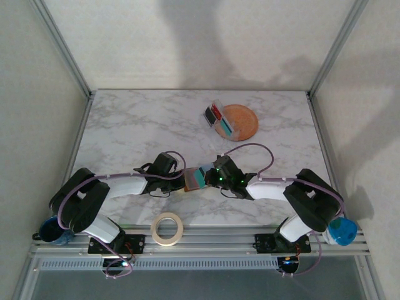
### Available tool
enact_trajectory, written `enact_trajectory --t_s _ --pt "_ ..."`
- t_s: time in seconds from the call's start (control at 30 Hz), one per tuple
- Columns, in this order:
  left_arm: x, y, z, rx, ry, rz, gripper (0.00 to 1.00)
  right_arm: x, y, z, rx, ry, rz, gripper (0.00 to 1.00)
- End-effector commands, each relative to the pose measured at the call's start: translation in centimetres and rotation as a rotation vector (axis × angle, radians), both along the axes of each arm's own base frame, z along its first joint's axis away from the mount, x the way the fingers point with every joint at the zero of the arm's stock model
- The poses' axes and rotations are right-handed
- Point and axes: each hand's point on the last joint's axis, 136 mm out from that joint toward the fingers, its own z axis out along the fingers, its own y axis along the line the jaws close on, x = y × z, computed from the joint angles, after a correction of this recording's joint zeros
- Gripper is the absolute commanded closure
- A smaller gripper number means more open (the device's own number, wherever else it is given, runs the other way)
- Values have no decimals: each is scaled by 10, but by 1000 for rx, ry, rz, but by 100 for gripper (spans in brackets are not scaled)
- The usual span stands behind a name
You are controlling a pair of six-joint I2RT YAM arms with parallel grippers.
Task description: Put the credit cards into the card holder
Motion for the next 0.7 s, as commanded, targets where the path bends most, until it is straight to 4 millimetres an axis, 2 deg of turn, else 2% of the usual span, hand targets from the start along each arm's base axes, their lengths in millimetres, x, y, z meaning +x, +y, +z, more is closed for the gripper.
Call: enact_trajectory --t_s 0.0,0.4,0.67 --pt "-18 14 -25 82 78 11 97 -6 -11 -23 -61 28 -26 100" --pt "-18 13 -24 83 77 13 98 -6 -18 -31 -71 16 -59 100" --pt "-17 13 -25 87 82 13 98 -3 -15 -31 -63 6 -62 100"
